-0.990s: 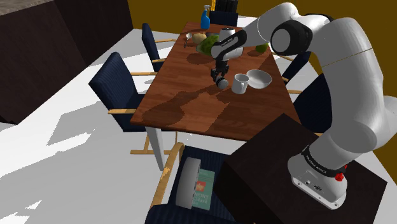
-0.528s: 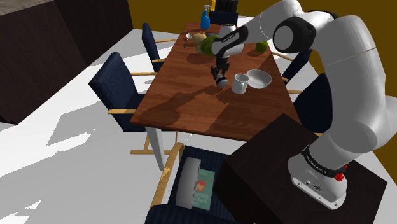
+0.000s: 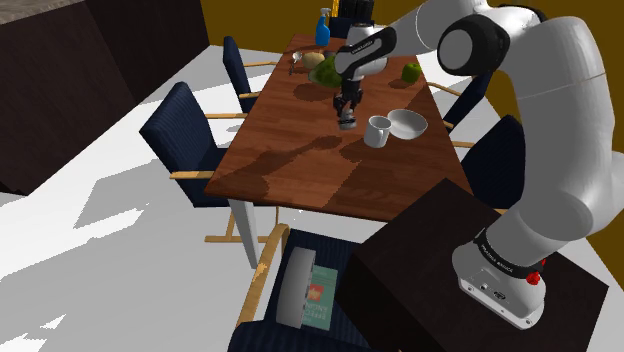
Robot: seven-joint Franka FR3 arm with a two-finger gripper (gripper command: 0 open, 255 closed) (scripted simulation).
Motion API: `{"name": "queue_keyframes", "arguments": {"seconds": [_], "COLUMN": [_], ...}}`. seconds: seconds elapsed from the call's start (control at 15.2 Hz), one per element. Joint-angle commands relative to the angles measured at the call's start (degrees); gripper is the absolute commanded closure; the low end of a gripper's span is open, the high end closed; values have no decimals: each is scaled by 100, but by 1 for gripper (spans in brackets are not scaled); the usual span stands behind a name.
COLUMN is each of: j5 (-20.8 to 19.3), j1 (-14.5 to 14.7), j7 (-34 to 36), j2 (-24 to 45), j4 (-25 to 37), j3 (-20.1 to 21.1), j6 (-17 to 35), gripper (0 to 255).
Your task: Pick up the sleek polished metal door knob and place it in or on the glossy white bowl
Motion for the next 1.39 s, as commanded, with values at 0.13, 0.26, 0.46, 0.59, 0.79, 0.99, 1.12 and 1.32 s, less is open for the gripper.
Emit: {"name": "queue_keyframes", "arguments": {"seconds": [0.13, 0.26, 0.46, 0.59, 0.79, 0.99, 1.12, 1.32], "j5": [-14, -22, -32, -39, -50, -33, -10, 26], "j1": [9, 12, 17, 20, 24, -138, -305, -562], "j7": [5, 8, 11, 14, 17, -197, -418, -756], "j2": [-184, -272, -396, -475, -585, -767, -892, -1040], "j4": [12, 24, 54, 82, 138, -91, -300, -547], "j3": [-13, -19, -28, -34, -41, -78, -115, -171], "j6": [-195, -295, -449, -556, -721, -673, -587, -488], "gripper": [255, 255, 255, 255, 255, 255, 255, 255]}}
